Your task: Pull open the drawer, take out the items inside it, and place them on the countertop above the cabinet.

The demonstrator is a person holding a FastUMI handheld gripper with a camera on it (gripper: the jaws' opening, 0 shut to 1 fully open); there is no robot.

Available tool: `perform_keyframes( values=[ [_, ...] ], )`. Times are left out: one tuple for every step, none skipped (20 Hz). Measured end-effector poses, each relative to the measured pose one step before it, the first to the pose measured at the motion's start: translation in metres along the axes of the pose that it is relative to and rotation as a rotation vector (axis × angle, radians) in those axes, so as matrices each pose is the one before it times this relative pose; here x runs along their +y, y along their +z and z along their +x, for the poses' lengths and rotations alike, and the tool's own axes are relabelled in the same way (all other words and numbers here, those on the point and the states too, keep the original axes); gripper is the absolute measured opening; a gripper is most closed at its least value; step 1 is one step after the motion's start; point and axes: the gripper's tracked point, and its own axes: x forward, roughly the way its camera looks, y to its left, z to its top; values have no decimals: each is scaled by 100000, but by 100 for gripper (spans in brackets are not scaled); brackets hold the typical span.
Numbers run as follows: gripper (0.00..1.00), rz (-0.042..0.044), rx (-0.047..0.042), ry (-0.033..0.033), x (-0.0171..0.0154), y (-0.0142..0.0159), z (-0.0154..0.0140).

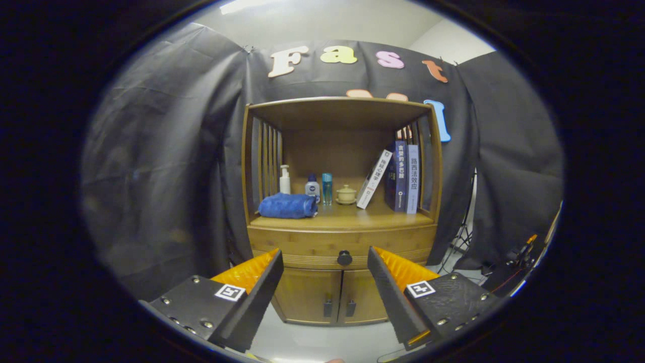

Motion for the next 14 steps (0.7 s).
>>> perform_keyframes(
  values=[
    [100,-1872,-438,147,-211,-585,721],
    [100,-1486,-526,-177,-322,-535,988],
    [100,-867,-623,629,-189,-743,1160],
    [100,194,-512,283,12,-714,1142],
    [100,733,-243,777,-46,-892,1232],
    [100,654,8,99,-26,-814,1304],
    [100,685,148,-88,-75,-961,1230],
    [100,361,-461,-494,-227,-769,1403],
    [100,-411,-363,-1611,-410,-764,1364],
    [100,-828,-70,-1717,-610,-914,1447],
    [100,-244,1105,-695,-310,-915,1494],
    [100,1547,1544,-191,-152,-960,1413],
    [100,2032,281,525,-111,-314,1484],
    [100,1875,-874,-835,-315,-77,1295]
  ],
)
